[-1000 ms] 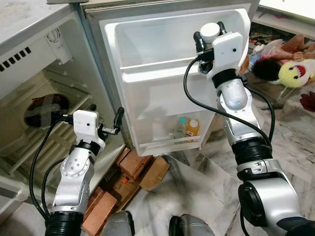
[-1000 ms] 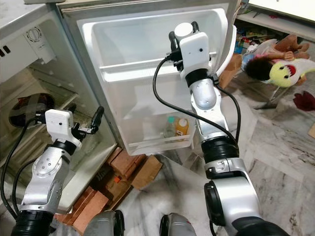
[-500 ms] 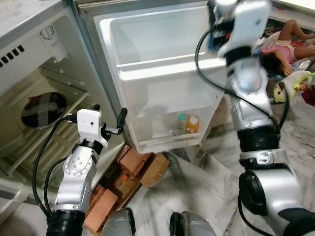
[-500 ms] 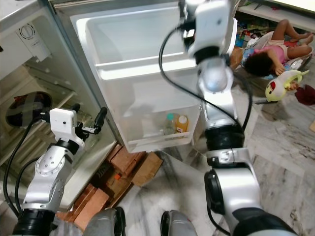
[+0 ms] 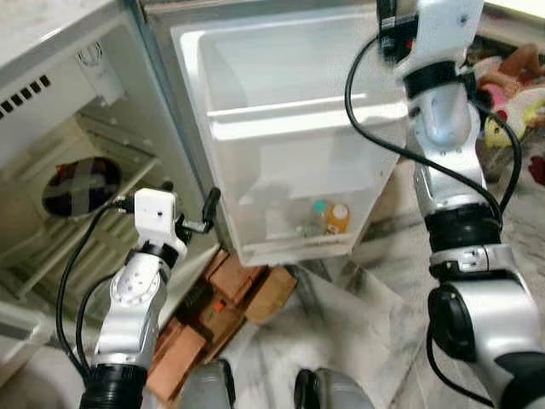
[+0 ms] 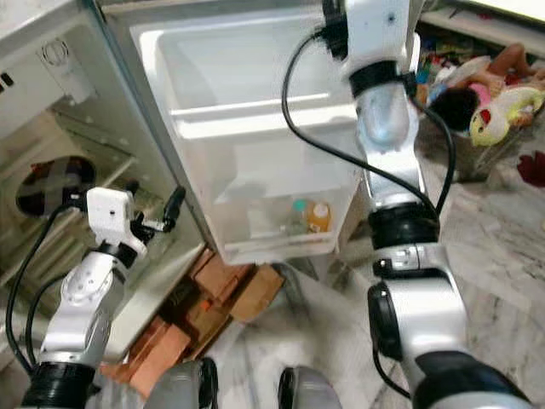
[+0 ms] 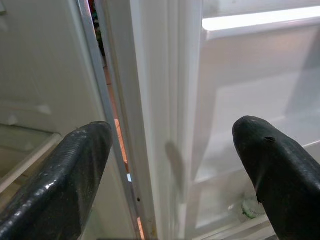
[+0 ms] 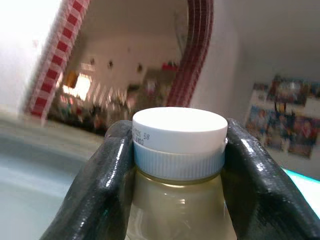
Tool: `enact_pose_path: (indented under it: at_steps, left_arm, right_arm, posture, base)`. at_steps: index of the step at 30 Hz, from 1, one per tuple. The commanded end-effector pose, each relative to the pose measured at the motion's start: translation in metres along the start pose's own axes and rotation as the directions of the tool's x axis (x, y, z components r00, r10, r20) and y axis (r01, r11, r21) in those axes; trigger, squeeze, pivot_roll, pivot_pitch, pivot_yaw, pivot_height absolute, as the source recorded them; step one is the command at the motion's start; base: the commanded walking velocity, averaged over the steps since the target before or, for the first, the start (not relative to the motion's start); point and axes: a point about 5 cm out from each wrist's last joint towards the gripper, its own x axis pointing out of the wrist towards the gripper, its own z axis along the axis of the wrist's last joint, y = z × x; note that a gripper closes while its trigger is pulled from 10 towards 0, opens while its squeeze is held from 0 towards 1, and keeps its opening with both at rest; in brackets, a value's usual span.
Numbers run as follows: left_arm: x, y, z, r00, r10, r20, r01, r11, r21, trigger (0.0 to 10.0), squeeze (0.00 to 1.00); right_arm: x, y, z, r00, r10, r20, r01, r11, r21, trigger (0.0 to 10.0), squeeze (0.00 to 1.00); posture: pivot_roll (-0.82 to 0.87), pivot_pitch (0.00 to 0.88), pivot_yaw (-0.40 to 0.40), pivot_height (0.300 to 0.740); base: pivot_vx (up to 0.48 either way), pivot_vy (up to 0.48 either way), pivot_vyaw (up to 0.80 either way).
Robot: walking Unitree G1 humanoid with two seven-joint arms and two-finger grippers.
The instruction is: Restocking fridge
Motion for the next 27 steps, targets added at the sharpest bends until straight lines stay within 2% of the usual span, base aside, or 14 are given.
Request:
enact_pose_path:
  at_steps: [1, 5, 6, 8, 13, 20, 25, 27]
  left_arm:
    - [-0.001, 0.002, 0.003, 1.000, 0.004, 0.004, -0.004, 1.000, 0.022, 10.0, 0.00]
    - [-0.001, 0.002, 0.003, 1.000, 0.007, 0.003, -0.007, 1.000, 0.024, 10.0, 0.00]
    - [-0.002, 0.001, 0.002, 1.000, 0.000, 0.005, 0.000, 0.999, 0.033, 10.0, 0.00]
    - [-0.002, -0.001, 0.003, 1.000, -0.007, 0.008, 0.007, 0.999, 0.037, 10.0, 0.00]
    - [-0.001, -0.002, 0.004, 1.000, -0.010, 0.012, 0.010, 0.999, 0.037, 10.0, 0.00]
    - [0.001, 0.002, 0.006, 1.000, -0.006, 0.016, 0.005, 0.999, 0.047, 10.0, 0.00]
    - [0.000, 0.002, 0.007, 1.000, 0.000, 0.022, -0.002, 0.999, 0.054, 10.0, 0.00]
    - [-0.002, 0.003, 0.008, 1.000, 0.001, 0.023, -0.002, 0.999, 0.054, 10.0, 0.00]
  right_arm:
    - [0.003, -0.002, 0.004, 0.999, -0.007, 0.039, 0.008, 1.000, -0.017, 10.0, 0.00]
    - [-0.002, 0.001, -0.006, 1.000, 0.000, 0.012, 0.001, 1.000, -0.027, 10.0, 0.00]
    - [-0.007, 0.003, -0.017, 0.999, -0.022, -0.042, 0.022, 1.000, 0.010, 10.0, 0.00]
    - [-0.012, 0.005, -0.026, 0.996, -0.037, -0.077, 0.040, 0.999, 0.032, 10.0, 0.00]
    - [-0.016, 0.008, -0.033, 0.995, -0.044, -0.092, 0.047, 0.998, 0.032, 10.0, 0.00]
    - [-0.005, 0.008, -0.021, 0.998, -0.052, -0.028, 0.053, 0.998, 0.034, 10.0, 0.00]
    - [0.011, 0.009, -0.013, 0.996, -0.086, 0.002, 0.086, 0.995, 0.060, 10.0, 0.00]
    - [0.013, 0.009, -0.011, 0.995, -0.095, 0.011, 0.095, 0.995, 0.028, 10.0, 0.00]
  posture:
    - [0.07, 0.147, 0.029, 0.740]
    - [0.08, 0.149, 0.029, 0.740]
    - [0.08, 0.151, 0.031, 0.740]
    - [0.08, 0.151, 0.032, 0.740]
    - [0.09, 0.152, 0.037, 0.740]
    - [0.09, 0.152, 0.039, 0.740]
    - [0.10, 0.151, 0.036, 0.740]
    - [0.12, 0.147, 0.032, 0.740]
  base:
    - [0.000, 0.000, 0.00]
    - [0.000, 0.000, 0.00]
    - [0.000, 0.000, 0.00]
    - [0.000, 0.000, 0.00]
    - [0.000, 0.000, 0.00]
    - [0.000, 0.000, 0.00]
    - [0.000, 0.000, 0.00]
    - [0.000, 0.000, 0.00]
